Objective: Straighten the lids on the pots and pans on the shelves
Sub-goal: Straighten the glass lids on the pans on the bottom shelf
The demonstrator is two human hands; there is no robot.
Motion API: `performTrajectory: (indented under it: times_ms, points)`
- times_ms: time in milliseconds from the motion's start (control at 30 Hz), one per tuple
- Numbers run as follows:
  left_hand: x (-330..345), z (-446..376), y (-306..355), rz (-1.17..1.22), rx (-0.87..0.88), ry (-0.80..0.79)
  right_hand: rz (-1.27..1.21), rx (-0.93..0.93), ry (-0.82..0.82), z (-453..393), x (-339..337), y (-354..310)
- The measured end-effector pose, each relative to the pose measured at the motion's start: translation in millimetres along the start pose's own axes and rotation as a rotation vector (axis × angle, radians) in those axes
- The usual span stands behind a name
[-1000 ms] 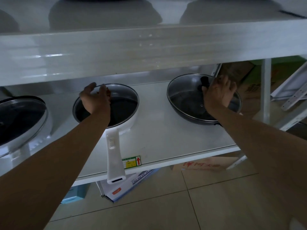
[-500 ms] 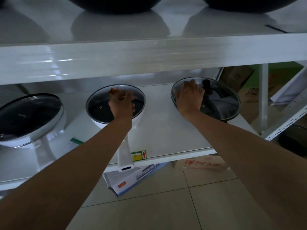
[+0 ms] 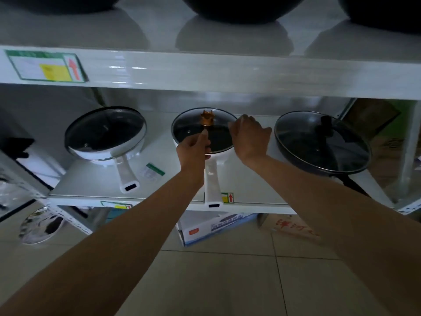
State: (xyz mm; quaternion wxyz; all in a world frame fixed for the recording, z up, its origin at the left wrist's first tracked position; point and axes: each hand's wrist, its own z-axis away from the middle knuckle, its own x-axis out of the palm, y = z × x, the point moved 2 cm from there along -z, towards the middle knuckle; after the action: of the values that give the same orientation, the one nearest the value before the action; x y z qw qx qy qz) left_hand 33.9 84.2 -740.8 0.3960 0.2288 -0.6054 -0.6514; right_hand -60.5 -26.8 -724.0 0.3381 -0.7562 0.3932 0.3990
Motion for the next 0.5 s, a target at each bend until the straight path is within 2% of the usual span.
performTrajectory:
  times_ms: [200,333,500]
  points:
    - [-40.8,9.2,15.2,0.048,-0.019,0.071,-0.207,-0.059,-0.029,21.1,-5.3,-59.2]
    - [-82.8,7.9,32.3,0.045,0.010,0.120,-0.231,-0.060,-0.137,27.3,-9.1,-106.0]
    - [-148.1,3.0,48.3,0.070,0.019,0.213,-0.281,-0.124,-0.170,35.6,-6.6,-164.6]
